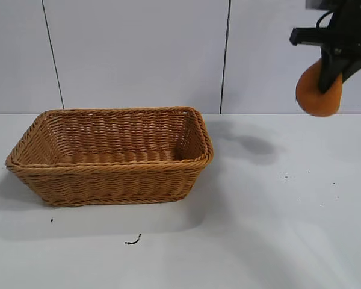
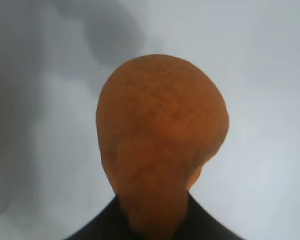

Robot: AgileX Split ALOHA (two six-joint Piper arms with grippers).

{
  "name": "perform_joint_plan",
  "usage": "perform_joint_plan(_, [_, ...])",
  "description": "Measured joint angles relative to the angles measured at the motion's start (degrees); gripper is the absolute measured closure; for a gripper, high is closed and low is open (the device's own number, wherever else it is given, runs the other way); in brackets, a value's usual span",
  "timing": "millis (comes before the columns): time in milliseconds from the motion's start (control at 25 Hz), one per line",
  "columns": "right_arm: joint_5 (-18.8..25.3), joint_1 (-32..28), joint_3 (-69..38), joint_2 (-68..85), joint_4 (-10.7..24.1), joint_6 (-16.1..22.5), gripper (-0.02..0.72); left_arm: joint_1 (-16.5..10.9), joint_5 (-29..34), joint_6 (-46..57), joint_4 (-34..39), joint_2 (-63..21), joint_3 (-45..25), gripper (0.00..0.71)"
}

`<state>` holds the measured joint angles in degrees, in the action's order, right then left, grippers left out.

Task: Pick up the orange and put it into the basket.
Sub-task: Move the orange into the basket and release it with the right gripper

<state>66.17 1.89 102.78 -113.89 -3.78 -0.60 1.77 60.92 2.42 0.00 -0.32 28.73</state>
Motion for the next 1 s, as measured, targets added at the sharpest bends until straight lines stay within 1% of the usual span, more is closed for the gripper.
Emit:
perform_joint_plan(120, [0.93,0.4,2.54,0.0,-0.44,0.05,0.696,0.0,0.0,0.0,0.0,0.0,0.0,0.044])
perform_joint_plan(280, [1.08,3.27,3.43,0.0,-0.35,0.26,0.696,0.0,0.0,0.0,0.0,0.0,0.0,0.044])
perform_joint_plan(400, [0.83,7.24,3.43,0.0,-0.35,0.6,0.696,0.0,0.0,0.0,0.0,0.0,0.0,0.044])
perform_joint_plan(480, [-0.05,10.67,3.43,0.0,-0.35,1.56,0.696,0.0,0.0,0.0,0.0,0.0,0.0,0.044])
perform_joint_plan(600, [-2.58,15.81,3.43,0.0,-0.54,2.51,0.696,0.0,0.0,0.0,0.0,0.0,0.0,0.044])
perform_joint_plan(800, [-8.0,24.17,3.43,-0.14,-0.54,3.75,0.696,0.0,0.0,0.0,0.0,0.0,0.0,0.044])
perform_joint_plan(1000, [-13.21,30.36,3.63,-2.64,-0.78,5.06,0.696,0.0,0.0,0.0,0.0,0.0,0.0,0.044])
